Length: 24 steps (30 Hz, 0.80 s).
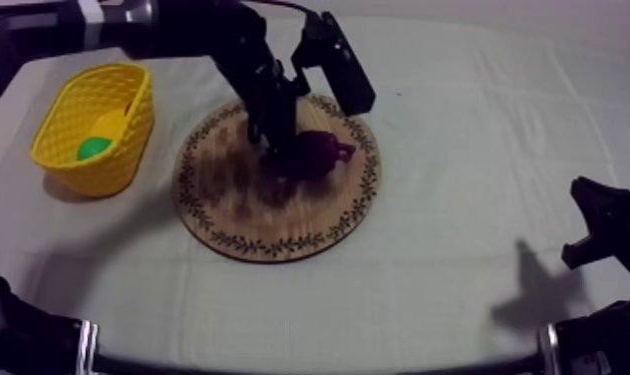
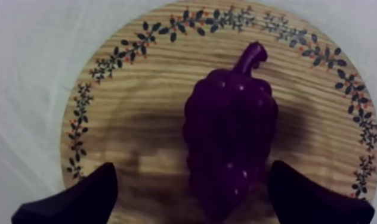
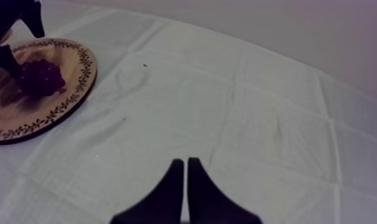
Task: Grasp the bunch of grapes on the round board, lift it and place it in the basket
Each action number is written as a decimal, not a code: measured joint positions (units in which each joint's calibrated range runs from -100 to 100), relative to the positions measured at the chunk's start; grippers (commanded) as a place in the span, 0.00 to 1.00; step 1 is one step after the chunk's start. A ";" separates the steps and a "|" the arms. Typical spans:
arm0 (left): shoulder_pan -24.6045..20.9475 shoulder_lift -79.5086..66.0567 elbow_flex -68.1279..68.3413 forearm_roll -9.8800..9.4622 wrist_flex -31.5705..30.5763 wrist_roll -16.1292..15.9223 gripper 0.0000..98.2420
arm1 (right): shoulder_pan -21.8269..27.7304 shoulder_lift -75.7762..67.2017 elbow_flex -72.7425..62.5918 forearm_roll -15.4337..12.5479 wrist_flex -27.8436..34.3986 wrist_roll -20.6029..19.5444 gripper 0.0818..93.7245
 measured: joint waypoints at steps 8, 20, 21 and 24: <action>0.37 3.84 -0.69 0.86 -0.61 -0.28 0.91 | 0.00 0.00 0.00 0.00 0.00 0.00 0.00; 1.08 5.99 -1.16 1.22 -2.84 1.57 0.54 | 0.00 0.00 0.00 0.00 0.00 0.00 0.00; 1.08 5.99 -1.16 1.22 -3.50 1.74 0.49 | 0.00 0.00 0.00 0.00 0.00 0.00 0.00; 1.16 5.85 -1.04 1.38 -4.68 1.81 0.42 | 0.00 0.00 0.00 0.00 0.00 0.00 0.00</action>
